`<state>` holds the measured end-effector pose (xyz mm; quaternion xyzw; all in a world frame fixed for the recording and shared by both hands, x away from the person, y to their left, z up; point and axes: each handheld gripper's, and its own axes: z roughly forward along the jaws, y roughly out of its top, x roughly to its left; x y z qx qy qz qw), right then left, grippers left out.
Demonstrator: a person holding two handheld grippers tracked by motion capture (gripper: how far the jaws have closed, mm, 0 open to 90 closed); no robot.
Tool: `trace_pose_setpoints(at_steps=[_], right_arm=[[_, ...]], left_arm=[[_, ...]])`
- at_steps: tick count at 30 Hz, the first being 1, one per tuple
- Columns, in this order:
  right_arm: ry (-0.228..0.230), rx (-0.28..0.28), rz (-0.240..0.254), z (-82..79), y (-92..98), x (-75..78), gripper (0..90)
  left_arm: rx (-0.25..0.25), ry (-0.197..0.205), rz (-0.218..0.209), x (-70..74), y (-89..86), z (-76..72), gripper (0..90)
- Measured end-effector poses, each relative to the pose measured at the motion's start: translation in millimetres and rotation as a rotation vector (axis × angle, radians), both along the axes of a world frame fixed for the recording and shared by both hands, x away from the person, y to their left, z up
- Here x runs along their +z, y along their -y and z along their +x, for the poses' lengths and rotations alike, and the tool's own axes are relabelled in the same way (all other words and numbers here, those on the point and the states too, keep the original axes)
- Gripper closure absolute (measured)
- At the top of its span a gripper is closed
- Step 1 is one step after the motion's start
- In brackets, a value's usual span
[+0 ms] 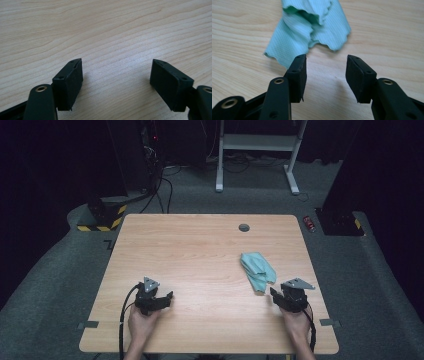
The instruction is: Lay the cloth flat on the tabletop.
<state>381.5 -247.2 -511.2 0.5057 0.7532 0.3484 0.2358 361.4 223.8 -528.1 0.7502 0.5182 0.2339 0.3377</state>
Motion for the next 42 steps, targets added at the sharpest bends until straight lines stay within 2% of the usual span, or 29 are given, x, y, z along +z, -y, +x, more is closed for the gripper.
trace_pose_setpoints(at_steps=[1,5,7,10,16,22,26,34,38,40,42], right_arm=[[0.003,0.013,0.022,1.7,-3.4,0.3,53.3],[0.006,0.042,0.026,4.8,-10.7,3.3,53.9],[0.029,0.081,0.014,5.0,-20.0,10.3,54.3],[0.04,0.109,0.018,8.4,-25.9,15.9,54.9],[0.007,0.152,-0.003,17.4,-40.0,12.7,56.9],[-0.013,0.194,-0.019,29.8,-52.9,9.5,64.4],[-0.025,0.198,-0.021,38.7,-62.4,8.5,66.9],[-0.066,0.193,-0.076,53.0,-72.0,-1.1,72.9],[-0.072,0.188,-0.1,56.1,-72.8,-2.4,79.8],[-0.069,0.19,-0.103,57.3,-72.2,-2.0,88.4],[-0.07,0.196,-0.107,57.5,-73.4,-2.0,89.4]], left_arm=[[-0.001,-0.001,-0.001,0.1,-0.2,0.2,26.8],[0.0,-0.001,-0.002,0.1,-0.2,0.3,26.9],[-0.002,-0.003,-0.001,0.2,-0.3,0.3,26.9],[0.0,-0.002,0.001,0.1,-0.3,-0.4,26.7],[0.001,-0.002,-0.002,0.1,-0.3,-0.4,26.8],[0.001,-0.002,-0.002,0.1,-0.5,-0.3,27.0],[0.001,-0.002,-0.003,0.0,-0.5,-0.3,27.0],[0.001,-0.002,-0.003,0.0,-0.4,-0.4,27.0],[0.001,-0.002,-0.002,0.1,-0.4,-0.4,27.0],[0.001,-0.001,-0.003,0.0,-0.4,-0.3,27.1],[0.001,-0.003,-0.004,0.1,-0.6,-0.4,27.4]])
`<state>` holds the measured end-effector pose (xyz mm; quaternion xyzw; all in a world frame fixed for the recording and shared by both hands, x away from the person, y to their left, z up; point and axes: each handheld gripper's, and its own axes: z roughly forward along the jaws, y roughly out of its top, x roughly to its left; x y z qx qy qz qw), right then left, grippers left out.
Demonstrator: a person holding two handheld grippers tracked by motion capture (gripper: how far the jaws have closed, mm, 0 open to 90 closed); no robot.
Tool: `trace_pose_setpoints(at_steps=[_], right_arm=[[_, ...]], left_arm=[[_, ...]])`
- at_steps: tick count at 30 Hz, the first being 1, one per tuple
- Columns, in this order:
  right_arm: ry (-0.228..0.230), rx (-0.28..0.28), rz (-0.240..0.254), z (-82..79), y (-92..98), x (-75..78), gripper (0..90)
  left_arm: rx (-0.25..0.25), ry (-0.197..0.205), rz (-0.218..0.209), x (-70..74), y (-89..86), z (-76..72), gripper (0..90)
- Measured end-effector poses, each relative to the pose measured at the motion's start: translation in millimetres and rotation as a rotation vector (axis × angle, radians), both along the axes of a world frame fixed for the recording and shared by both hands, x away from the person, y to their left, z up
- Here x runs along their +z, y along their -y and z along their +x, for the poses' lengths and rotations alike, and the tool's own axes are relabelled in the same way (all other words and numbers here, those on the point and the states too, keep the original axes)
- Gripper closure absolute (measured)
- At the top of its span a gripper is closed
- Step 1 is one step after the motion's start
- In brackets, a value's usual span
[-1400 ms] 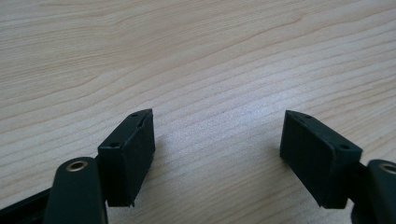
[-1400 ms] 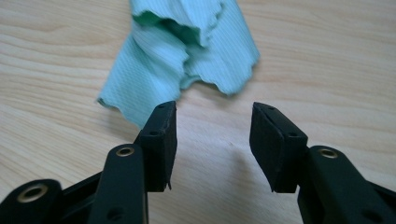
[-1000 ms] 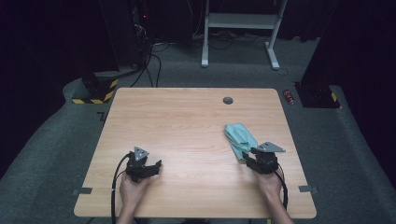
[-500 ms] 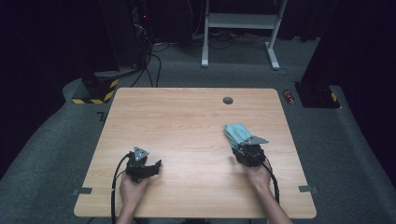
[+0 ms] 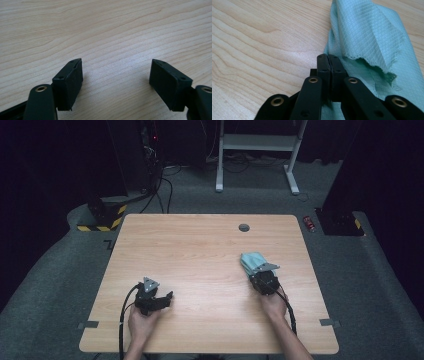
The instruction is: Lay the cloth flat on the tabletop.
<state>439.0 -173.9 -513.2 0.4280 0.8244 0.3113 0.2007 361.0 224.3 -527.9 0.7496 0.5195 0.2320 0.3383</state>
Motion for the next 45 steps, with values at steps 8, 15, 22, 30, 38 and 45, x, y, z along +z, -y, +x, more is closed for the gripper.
trace_pose_setpoints(at_steps=[8,15,22,30,38,45], right_arm=[[0.014,0.047,0.045,-6.7,-7.2,3.3,90.0],[0.024,0.113,0.076,-18.2,-21.8,8.8,90.0],[0.012,0.157,0.092,-27.3,-41.4,8.3,90.0],[0.018,0.211,0.118,-36.2,-59.5,8.8,90.0],[0.008,0.262,0.125,-41.0,-80.1,4.1,90.0],[-0.008,0.315,0.134,-44.0,-103.5,4.4,90.0]], left_arm=[[0.005,0.003,0.0,-0.1,0.7,-1.0,27.4],[-0.005,0.003,-0.003,0.0,1.0,-1.7,27.3],[-0.035,-0.012,-0.066,1.3,6.5,3.6,28.2],[-0.074,-0.025,-0.072,4.9,17.0,6.4,29.4],[-0.112,-0.036,-0.098,8.6,29.8,12.7,30.3],[-0.134,-0.039,-0.136,11.7,36.6,15.9,31.4]])
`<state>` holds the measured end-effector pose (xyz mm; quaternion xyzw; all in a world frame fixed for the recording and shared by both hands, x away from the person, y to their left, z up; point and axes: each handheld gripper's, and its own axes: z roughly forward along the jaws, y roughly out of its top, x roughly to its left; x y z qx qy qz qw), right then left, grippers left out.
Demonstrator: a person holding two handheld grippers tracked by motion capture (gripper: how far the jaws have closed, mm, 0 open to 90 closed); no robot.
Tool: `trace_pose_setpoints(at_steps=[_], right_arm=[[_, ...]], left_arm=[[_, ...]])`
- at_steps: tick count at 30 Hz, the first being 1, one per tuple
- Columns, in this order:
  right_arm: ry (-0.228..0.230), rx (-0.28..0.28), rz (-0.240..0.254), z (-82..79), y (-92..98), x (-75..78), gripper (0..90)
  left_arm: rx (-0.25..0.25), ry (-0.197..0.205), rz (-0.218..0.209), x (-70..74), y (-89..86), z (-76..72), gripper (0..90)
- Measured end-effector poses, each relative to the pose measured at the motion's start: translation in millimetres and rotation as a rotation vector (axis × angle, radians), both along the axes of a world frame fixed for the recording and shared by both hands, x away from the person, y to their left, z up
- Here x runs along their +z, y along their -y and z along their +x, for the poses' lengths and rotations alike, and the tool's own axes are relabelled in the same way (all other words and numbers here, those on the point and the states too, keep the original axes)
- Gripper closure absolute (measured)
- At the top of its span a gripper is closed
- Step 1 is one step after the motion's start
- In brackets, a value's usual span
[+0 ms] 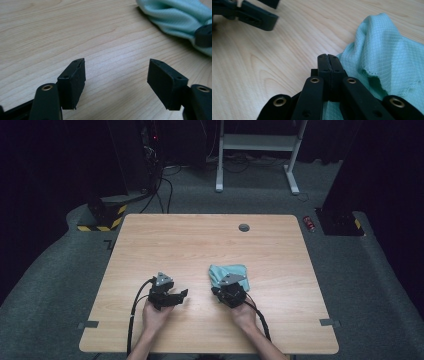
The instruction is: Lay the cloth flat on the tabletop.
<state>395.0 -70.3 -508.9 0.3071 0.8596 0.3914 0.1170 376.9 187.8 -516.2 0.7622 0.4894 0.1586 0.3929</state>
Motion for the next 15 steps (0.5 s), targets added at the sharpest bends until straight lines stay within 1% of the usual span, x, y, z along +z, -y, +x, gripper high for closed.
trace_pose_setpoints(at_steps=[1,2,3,4,8,9,10,11,12,14,15], right_arm=[[-0.004,0.007,-0.002,-0.9,-4.6,-0.4,90.0],[-0.004,0.007,-0.002,-0.9,-4.6,-0.4,90.0],[-0.003,0.019,0.0,-1.1,-8.5,-0.7,90.0],[-0.001,0.037,-0.002,-2.4,-16.3,-0.9,90.0],[-0.013,0.049,-0.003,-3.8,-22.4,-2.4,88.5],[-0.014,0.06,0.003,-4.0,-23.3,-2.5,79.2],[-0.026,0.057,0.011,-4.4,-22.7,-1.9,75.8],[-0.036,0.058,0.017,-4.2,-21.2,-1.3,74.1],[-0.042,0.058,0.027,-5.0,-19.0,-0.6,72.8],[-0.039,0.058,0.032,-6.7,-16.1,0.5,72.1],[-0.021,0.054,0.034,-10.7,-8.5,4.2,72.1]], left_arm=[[0.0,-0.008,0.005,-0.4,0.5,0.3,31.4],[0.0,-0.008,0.005,-0.4,0.5,0.3,31.3],[-0.001,-0.01,0.012,-0.4,0.5,0.0,31.3],[-0.002,-0.01,0.011,0.7,1.1,-1.3,31.1],[-0.008,-0.012,-0.016,3.4,1.4,-1.2,31.9],[-0.012,-0.014,-0.006,4.9,4.2,0.4,31.9],[-0.012,-0.014,-0.006,4.9,4.2,0.4,31.9],[-0.019,-0.008,0.002,7.3,8.3,1.6,31.8],[-0.019,-0.008,0.002,7.3,8.3,1.6,31.8],[-0.03,-0.008,-0.01,9.7,14.3,2.9,31.9],[-0.036,-0.004,-0.012,10.5,19.9,4.2,31.8]])
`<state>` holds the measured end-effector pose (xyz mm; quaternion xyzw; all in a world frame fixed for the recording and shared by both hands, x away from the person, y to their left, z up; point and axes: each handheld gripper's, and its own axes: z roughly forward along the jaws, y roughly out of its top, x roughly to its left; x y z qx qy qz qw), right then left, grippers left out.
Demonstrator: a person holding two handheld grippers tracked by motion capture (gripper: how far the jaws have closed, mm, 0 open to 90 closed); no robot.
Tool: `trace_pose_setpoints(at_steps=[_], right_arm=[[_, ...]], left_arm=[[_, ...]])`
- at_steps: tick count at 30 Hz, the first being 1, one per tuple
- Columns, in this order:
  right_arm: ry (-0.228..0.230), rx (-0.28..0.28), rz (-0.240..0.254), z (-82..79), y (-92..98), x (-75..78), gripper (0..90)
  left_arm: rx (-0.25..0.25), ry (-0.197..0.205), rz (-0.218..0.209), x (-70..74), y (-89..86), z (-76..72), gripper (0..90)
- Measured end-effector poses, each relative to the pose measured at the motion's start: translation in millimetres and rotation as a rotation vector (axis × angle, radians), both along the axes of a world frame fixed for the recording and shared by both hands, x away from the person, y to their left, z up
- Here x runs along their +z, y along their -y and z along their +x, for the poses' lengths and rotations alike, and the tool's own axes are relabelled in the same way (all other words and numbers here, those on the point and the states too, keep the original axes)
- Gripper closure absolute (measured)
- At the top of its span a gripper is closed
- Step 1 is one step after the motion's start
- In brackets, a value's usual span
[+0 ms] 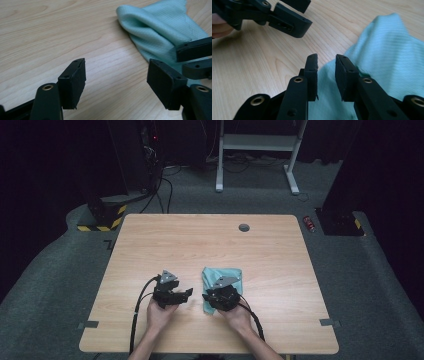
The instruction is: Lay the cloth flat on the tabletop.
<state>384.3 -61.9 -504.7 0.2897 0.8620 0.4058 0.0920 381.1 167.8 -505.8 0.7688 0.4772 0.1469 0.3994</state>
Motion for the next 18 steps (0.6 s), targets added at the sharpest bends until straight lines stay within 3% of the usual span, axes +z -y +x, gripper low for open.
trace_pose_setpoints(at_steps=[3,4,8,10,18], right_arm=[[0.014,-0.02,0.021,-4.6,11.5,3.9,72.7],[0.026,-0.048,0.028,-7.5,25.3,6.0,74.0],[0.026,-0.105,0.013,-7.6,45.4,5.2,75.6],[0.019,-0.153,0.0,-4.6,60.9,3.6,75.7],[0.006,-0.182,-0.024,1.5,65.6,-3.7,71.7]], left_arm=[[-0.019,-0.006,-0.012,0.8,7.6,0.2,31.9],[-0.036,-0.004,-0.01,1.6,14.9,-0.2,31.8],[-0.064,-0.002,-0.001,3.1,29.4,0.9,31.7],[-0.087,0.029,0.047,8.6,44.7,0.1,31.4],[-0.109,0.052,0.081,15.9,68.1,3.5,33.2]])
